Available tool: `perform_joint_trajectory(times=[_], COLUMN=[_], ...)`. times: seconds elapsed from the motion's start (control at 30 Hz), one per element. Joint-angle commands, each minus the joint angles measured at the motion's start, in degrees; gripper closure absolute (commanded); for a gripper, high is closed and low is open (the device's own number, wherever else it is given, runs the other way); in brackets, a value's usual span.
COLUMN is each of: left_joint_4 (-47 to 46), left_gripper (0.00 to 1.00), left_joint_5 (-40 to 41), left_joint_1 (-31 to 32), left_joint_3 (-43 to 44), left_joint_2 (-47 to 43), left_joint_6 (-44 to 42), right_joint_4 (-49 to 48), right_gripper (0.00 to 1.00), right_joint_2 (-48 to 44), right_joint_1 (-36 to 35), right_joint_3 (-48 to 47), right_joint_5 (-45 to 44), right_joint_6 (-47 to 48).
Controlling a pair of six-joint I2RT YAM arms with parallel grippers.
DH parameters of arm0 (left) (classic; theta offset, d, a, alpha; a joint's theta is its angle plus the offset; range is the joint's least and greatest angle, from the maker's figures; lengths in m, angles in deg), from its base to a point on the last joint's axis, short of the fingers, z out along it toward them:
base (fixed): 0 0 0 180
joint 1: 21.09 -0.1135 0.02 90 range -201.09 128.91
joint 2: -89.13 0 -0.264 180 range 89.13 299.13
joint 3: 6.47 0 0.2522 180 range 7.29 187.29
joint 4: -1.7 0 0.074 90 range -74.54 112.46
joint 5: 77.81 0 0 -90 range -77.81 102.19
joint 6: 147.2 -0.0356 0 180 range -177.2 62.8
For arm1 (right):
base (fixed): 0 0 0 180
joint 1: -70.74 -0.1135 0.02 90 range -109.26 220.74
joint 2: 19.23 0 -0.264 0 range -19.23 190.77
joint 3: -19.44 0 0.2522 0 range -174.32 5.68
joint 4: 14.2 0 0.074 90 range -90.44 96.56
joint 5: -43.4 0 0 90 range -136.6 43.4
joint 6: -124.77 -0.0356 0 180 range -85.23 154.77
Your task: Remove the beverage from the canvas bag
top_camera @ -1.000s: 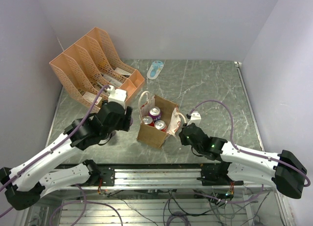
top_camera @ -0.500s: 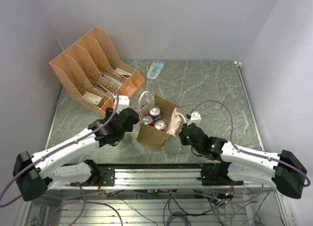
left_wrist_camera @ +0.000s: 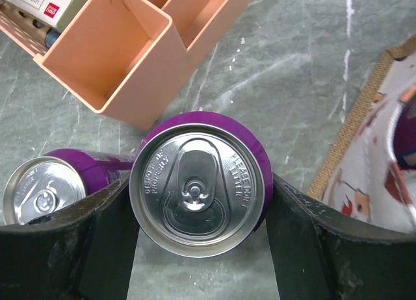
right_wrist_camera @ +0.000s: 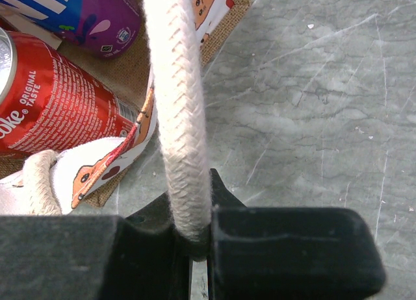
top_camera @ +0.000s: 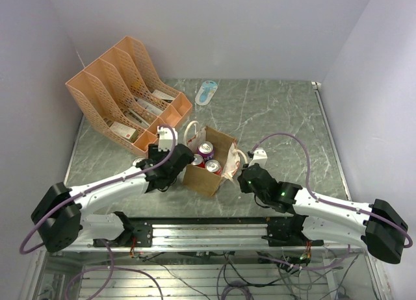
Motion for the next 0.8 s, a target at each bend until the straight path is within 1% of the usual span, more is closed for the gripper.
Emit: perform_joint_trajectory(times=[0.0,0.2,0.37,0.57,0.7,0.77], left_joint_4=[-7.89,-8.68,-11.46,-12.37,-13.24,-12.15], left_gripper=[0.93,0.93,0.93,0.93,0.88,0.81], left_joint_5=[5.21,6.33,4.3,4.06,2.07,2.01], left_joint_1=[-2.02,-3.88,-5.75,-7.67,-9.01,-9.25], left_joint_3=[2.76,4.71,4.13,3.24,2.74,3.04], left_joint_2=[3.63,9.39,10.81,11.19,11.56,11.85], left_joint_6=[0.16,0.79,0.3,0.88,1.26,2.38], right_joint_4=[2.58,2.6,2.6,2.48,2.57,2.6], right_gripper=[0.96,0.96,0.96,0.96,0.96,0.96], right_joint_2=[0.51,0.38,0.47,0.57,0.64,0.69], right_joint_1=[-0.13,-0.13,-0.12,-0.13,-0.15,-0.15], right_joint_3=[-0.62,-0.53,-0.62,-0.61,-0.71,-0.71], right_joint_5=[-1.7,-1.71,-1.7,-1.63,-1.62,-1.63], right_joint_6=[1.02,0.93,1.02,1.06,1.1,1.08])
